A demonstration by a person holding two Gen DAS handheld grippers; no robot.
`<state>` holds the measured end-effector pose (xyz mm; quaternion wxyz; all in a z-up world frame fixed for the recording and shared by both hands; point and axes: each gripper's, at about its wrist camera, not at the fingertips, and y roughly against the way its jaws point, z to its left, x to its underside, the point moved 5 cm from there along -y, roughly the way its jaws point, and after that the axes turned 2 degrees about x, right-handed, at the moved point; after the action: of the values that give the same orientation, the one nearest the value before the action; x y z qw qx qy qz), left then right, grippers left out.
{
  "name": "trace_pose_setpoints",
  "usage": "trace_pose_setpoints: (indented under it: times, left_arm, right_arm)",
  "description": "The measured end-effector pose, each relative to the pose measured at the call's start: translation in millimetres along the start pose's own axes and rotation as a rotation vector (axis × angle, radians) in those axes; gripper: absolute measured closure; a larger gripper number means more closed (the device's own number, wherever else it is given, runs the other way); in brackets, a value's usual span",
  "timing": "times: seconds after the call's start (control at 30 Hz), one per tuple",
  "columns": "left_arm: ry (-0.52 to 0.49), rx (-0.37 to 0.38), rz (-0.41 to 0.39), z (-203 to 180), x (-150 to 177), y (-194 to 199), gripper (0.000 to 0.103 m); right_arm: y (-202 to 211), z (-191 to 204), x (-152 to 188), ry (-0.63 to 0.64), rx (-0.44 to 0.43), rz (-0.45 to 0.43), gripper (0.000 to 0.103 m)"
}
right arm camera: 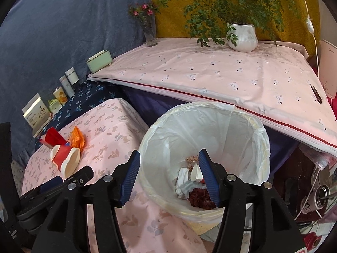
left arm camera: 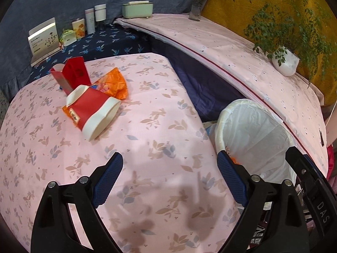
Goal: Collect trash
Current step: 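Move both grippers back from the bin toward the remaining cup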
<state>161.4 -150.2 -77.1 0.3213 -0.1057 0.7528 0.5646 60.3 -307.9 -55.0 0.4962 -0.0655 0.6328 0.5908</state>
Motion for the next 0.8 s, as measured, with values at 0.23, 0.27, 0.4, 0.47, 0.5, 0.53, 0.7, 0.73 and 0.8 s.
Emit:
trace_pose_setpoints:
  times: [0.23,0.27,0.4,0.47,0.5,0.53,0.7,0.73,0.8]
  left_arm:
    - [0.042,-0.023,-0.007,28,2,9,0.017]
    - [0.048,-0.027,-0.008,33,3,10,0.017]
    - [0.069,-0.04,-0.014,47,3,15,0.017]
    - [0.08,-0.044,-0.018,54,3,17,0.017]
    - [0.084,-0.047,-0.019,56,3,18,0.017]
    - [0.089,-0.049,-0.02,59,3,19,0.017]
    - [0.109,-0.059,-0.025,74,5,23,0.017]
    - [0.117,-0.064,-0.025,78,5,23,0.016]
    - [0.132,-0.075,-0.025,85,6,23,0.013]
  right_arm:
    - [3,28,10,0.044,-0.028,0.014,0.046]
    - [3,32,12,0.05,-0.031,0.016,0.046]
    - [5,48,16,0.079,-0.045,0.02,0.046]
    - [6,55,18,0.09,-0.051,0.02,0.046]
    - [7,59,18,0.095,-0.053,0.02,0.046]
    - [7,62,19,0.099,-0.055,0.021,0.046]
    - [10,76,23,0.12,-0.061,0.017,0.039]
    - [10,79,24,0.124,-0.063,0.018,0.039]
    - [10,83,25,0.131,-0.064,0.021,0.039]
